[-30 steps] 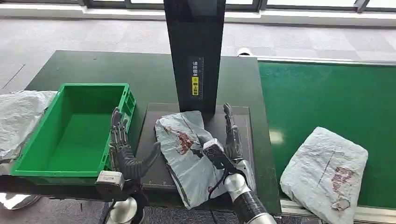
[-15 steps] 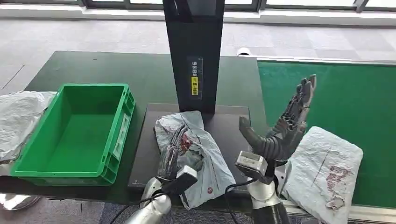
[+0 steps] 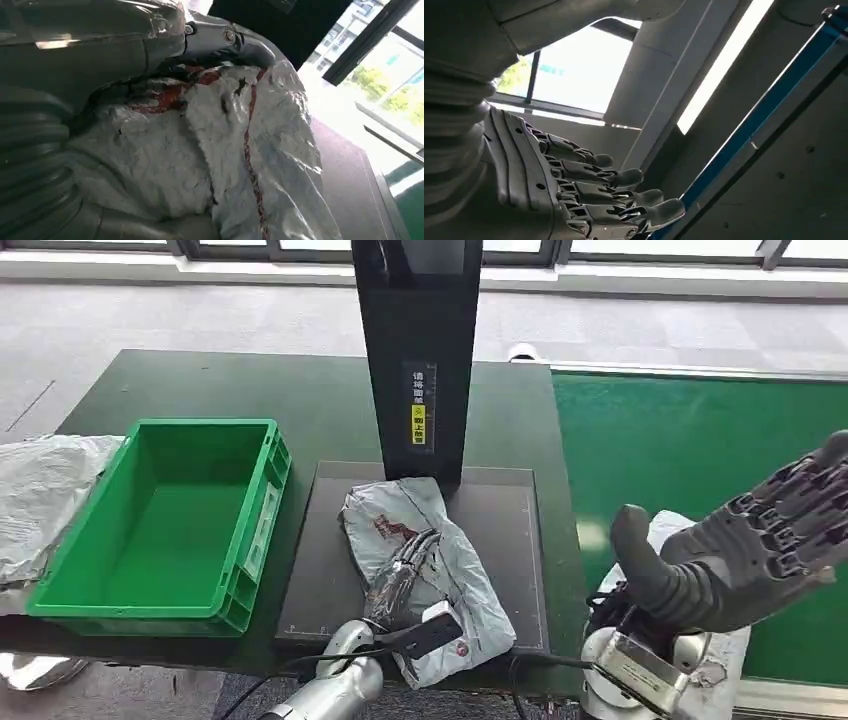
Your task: Moved the parcel from conveyor to table for the left to box.
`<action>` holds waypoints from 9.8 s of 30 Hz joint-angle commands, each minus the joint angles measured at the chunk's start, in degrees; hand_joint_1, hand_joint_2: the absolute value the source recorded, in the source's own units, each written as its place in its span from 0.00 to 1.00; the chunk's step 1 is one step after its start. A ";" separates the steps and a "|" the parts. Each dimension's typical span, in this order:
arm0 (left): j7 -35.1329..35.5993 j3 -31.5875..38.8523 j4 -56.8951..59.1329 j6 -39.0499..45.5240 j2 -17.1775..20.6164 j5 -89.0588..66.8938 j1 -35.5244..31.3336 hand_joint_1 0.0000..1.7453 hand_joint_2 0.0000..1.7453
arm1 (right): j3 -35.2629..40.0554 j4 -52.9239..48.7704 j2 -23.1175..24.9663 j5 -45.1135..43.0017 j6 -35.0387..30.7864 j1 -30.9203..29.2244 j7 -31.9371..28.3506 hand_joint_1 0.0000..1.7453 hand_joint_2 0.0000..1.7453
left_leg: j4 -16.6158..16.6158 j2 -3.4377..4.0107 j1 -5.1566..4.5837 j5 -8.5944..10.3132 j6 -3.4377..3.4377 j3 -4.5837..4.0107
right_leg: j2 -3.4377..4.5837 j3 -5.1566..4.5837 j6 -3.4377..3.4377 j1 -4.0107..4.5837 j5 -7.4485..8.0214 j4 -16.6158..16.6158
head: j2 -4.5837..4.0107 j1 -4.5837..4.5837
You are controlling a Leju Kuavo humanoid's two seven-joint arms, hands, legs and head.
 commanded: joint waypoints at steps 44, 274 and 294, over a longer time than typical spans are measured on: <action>10.65 19.02 -81.36 7.26 1.37 -50.74 10.31 1.00 1.00 | -4.60 -1.51 1.66 -3.20 0.13 4.70 0.15 0.00 1.00 | 0.15 0.12 0.16 0.05 -0.03 -0.40 | 0.08 -0.41 -0.11 0.18 0.10 0.12 | 0.02 -0.02; -11.28 73.82 -76.97 7.26 0.17 -5.63 13.85 0.00 1.00 | -6.14 5.97 1.66 -3.93 0.13 8.54 0.15 0.00 1.00 | -0.20 0.14 0.24 0.22 -0.34 -0.13 | 0.05 -0.24 -0.42 0.42 0.14 -0.09 | 0.02 0.02; -11.28 74.17 -77.43 7.26 0.17 -5.70 14.82 0.00 1.00 | -6.57 5.63 1.66 -4.06 0.13 8.80 0.15 0.00 1.00 | -0.22 0.07 0.20 0.23 -0.36 -0.10 | -0.01 -0.17 -0.47 0.39 0.12 -0.07 | 0.00 0.00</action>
